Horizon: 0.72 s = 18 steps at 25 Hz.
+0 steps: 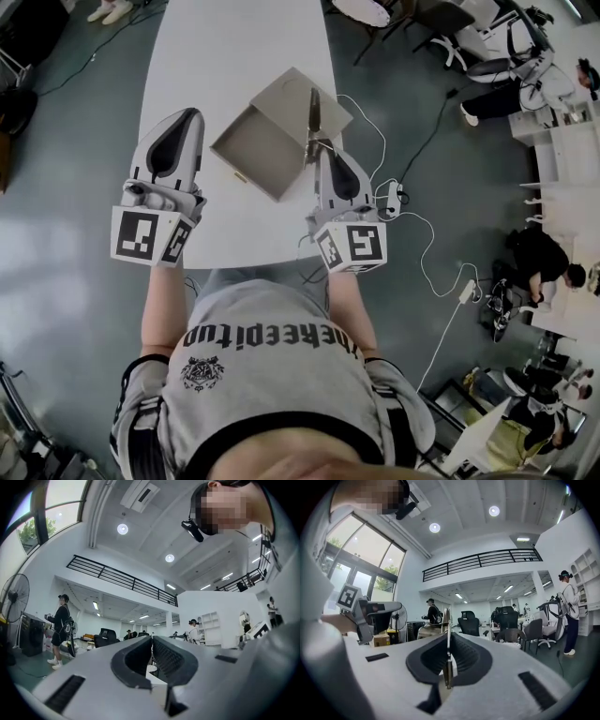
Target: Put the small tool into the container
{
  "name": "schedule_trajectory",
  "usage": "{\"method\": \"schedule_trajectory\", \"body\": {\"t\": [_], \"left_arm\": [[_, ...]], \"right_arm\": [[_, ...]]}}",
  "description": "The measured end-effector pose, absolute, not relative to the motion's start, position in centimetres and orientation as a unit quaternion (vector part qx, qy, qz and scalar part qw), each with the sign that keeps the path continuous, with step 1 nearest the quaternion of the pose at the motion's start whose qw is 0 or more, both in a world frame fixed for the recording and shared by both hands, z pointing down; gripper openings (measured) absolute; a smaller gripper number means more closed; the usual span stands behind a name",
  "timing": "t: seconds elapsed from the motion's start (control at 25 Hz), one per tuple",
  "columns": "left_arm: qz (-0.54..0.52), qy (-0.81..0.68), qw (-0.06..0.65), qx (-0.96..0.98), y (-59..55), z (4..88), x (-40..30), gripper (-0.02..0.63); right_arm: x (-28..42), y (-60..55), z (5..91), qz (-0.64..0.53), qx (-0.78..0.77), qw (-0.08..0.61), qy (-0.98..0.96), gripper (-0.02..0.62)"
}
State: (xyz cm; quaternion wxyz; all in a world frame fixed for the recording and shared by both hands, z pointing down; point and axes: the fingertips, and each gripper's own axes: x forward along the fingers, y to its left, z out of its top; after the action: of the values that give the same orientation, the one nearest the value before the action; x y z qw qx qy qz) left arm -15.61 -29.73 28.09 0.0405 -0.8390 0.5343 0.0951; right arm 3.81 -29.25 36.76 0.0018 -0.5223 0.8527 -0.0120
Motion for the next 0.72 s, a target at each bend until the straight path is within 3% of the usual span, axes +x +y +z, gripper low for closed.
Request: {"method": "schedule_trajectory", "body": {"t": [0.72], "left_arm": [[0.1, 0.511, 0.005, -0.854, -34.3, 32.1, -18.7, 0.014]], "right_arm": [[-0.7, -33.1, 50.5, -0.041, -0.496, -0.193, 0.845, 0.002]]}}
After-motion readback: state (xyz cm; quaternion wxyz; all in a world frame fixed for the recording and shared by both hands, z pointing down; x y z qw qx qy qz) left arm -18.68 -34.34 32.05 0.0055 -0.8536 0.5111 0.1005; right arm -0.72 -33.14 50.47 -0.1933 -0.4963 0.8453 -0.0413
